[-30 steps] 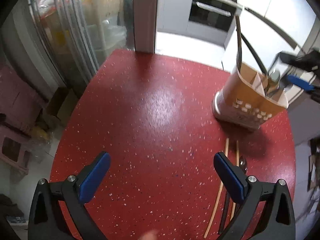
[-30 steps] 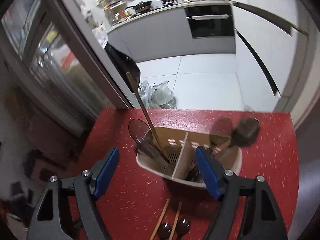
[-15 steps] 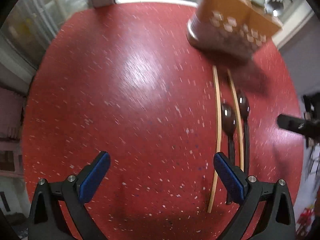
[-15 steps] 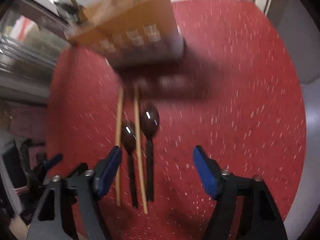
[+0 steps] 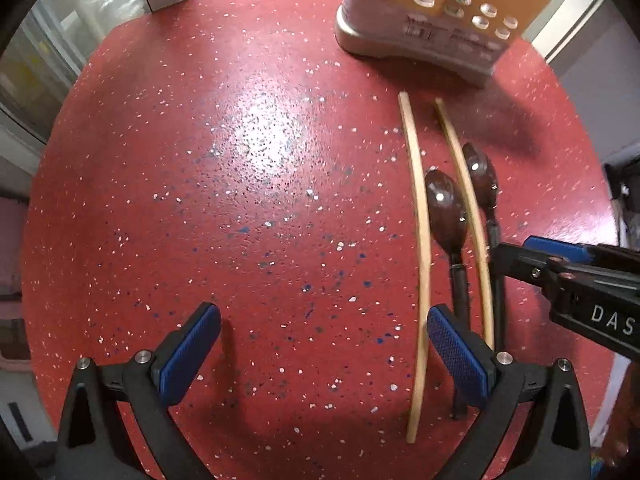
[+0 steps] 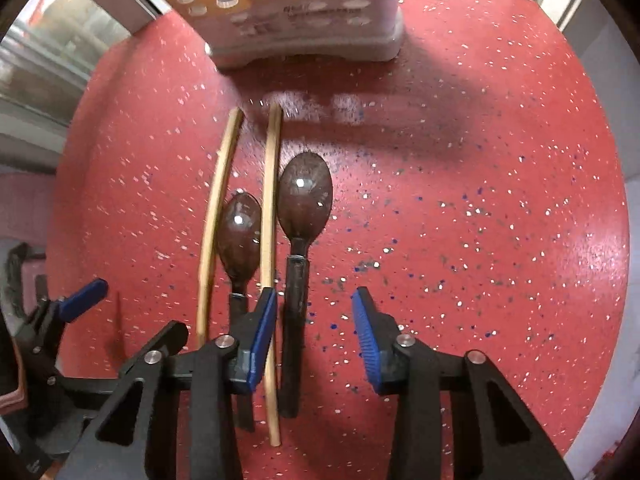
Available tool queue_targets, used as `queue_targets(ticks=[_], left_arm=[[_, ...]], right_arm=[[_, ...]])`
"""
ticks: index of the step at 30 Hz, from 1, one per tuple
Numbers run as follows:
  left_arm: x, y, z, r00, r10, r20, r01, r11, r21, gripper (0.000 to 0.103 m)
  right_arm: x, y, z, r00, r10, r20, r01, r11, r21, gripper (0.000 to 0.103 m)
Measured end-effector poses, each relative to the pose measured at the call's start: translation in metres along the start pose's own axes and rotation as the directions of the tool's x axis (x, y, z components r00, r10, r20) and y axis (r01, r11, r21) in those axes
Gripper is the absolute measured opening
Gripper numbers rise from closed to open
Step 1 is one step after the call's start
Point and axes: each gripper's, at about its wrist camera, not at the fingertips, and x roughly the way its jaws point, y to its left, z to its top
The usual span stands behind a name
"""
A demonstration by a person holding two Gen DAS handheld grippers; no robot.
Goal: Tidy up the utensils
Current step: 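Grasp a brown spoon with the right tool while the left tool grasps a wooden chopstick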
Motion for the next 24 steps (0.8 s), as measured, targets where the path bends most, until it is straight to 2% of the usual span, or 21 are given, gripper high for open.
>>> queue_targets(ticks=[4,5,8,11,13,16,18,20,24], left_arm=[[0.005,-0.009,0.001,1.000,0.001,0.004,-0.001,1.000,-0.019,0.103],[0.005,-0.008,0.002,1.000,0.001,0.007,-0.001,1.000,-0.017,0.103],[0.007,-0.017,0.005,1.000,0.002,0.025,-0.002,1.000,-0.007,0.103],[0.008,-0.021,0.019,1.000,0.003,0.022,-0.002,1.000,-0.015,0.103],[0.002,-0.022,0.026,0.999,-0.022,0.032,0.023,0.999,-0.033,0.103],[-0.004,-0.022,0.032,0.998,-0.038,0.042,0.039,0.999,-0.035,0.103],[-0.003,-0.031,0.038,0.999,-0.011,0.038,0.011,1.000,-0.007,0.103],[0.002,-0.038,0.042,0.999,0.021,0.031,-0.021,1.000,0.008,0.103],[0.006,-0.035,0.045,0.998,0.054,0.024,-0.054,0.999,-0.001,0.103]], right_arm=[[0.003,0.009,0.002,0.997,-0.081,0.015,0.082,0.994,-0.068,0.034],[0.004,0.007,0.001,0.996,-0.087,0.017,0.088,0.993,-0.077,0.030],[0.006,0.007,-0.001,0.993,-0.118,0.023,0.120,0.989,-0.085,0.030],[0.005,-0.004,0.000,0.992,-0.127,0.015,0.127,0.990,-0.061,0.031],[0.004,-0.012,0.001,0.992,-0.123,0.006,0.124,0.992,-0.036,0.031],[0.003,-0.025,0.006,0.997,-0.073,-0.006,0.074,0.997,0.023,0.032],[0.006,-0.027,0.010,0.999,-0.034,-0.011,0.034,0.998,0.049,0.034],[0.008,-0.024,0.012,0.999,-0.034,-0.013,0.034,0.999,0.037,0.034],[0.011,-0.011,0.015,0.997,-0.082,-0.008,0.082,0.996,-0.017,0.034]])
